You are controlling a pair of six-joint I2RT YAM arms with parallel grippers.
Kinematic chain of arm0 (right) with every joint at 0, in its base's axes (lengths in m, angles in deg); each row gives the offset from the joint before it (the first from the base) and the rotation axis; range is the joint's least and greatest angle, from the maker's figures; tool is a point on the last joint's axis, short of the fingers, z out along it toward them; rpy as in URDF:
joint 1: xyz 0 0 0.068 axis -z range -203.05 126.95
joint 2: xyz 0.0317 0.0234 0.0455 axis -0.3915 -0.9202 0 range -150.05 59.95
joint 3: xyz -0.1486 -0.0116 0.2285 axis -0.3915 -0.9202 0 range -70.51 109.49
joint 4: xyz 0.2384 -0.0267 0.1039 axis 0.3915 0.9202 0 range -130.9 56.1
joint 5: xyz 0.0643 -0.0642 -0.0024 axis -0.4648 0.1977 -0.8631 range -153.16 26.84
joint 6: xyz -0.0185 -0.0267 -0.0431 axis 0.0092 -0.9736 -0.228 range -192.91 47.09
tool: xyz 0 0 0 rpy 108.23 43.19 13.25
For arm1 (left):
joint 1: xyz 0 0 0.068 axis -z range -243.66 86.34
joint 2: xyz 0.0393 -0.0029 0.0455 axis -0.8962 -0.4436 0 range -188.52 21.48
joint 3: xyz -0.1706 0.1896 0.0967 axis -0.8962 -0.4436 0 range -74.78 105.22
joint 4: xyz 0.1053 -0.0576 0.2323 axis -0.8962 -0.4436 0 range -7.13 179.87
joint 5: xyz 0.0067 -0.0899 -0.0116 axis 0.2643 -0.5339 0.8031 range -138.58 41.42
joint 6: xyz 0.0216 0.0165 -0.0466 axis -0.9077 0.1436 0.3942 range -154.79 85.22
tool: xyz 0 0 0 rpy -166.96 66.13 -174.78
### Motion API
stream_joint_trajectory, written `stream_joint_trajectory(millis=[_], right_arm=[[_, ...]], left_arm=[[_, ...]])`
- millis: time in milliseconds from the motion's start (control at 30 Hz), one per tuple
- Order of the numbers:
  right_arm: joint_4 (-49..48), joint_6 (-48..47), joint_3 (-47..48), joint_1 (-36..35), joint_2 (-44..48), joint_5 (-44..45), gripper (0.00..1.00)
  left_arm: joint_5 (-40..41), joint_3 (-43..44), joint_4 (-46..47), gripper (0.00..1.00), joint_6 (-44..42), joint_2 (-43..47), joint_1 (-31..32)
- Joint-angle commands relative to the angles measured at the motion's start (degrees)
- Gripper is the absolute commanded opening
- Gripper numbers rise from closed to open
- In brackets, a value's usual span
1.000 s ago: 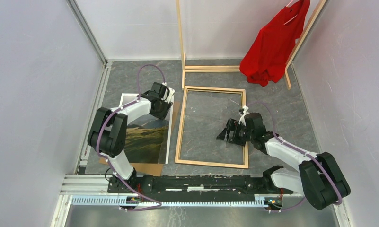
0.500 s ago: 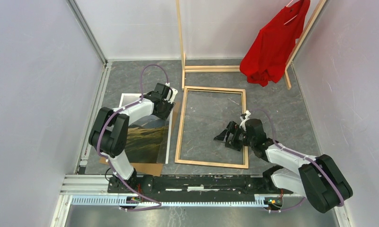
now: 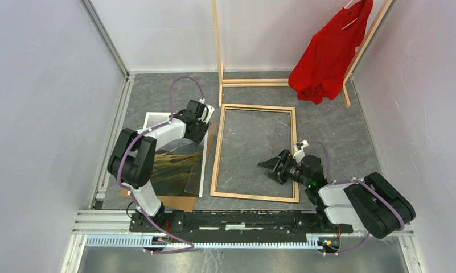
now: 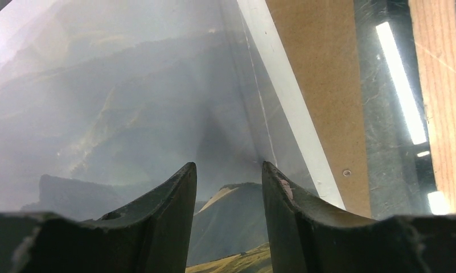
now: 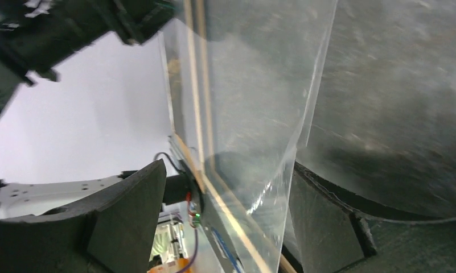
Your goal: Put the photo into the frame
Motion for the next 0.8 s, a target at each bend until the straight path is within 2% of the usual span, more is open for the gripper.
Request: stream_joint_trajectory(millis=[0,133,467,633,767], right_arm=[[-22.34,6.52,-6.73,-0.40,-1.65,0.38,0.81],[-29.21,7.91,-6.46,-0.36,-2.95,-0.01,0.80],[-13.24,0.86,-2.02,-0.95,-4.47,2.49,0.68],[-13.79,-1.07,1.52,-0.95,-7.68,2.11,0.48],[-15.43,-1.36,2.72,-0.95,-10.61,1.77,0.42]], left_arm=[[-0.66,-0.64,0.81,0.53,-1.39,-1.76,0.47],[-0.76,-0.57,0.73,0.53,-1.48,-1.75,0.46],[-0.99,-0.75,0.66,0.53,-1.81,-1.13,0.48],[-1.23,-0.74,0.50,0.53,-2.05,-0.99,0.49],[-1.52,-0.66,0.30,0.53,-2.39,-0.54,0.47]])
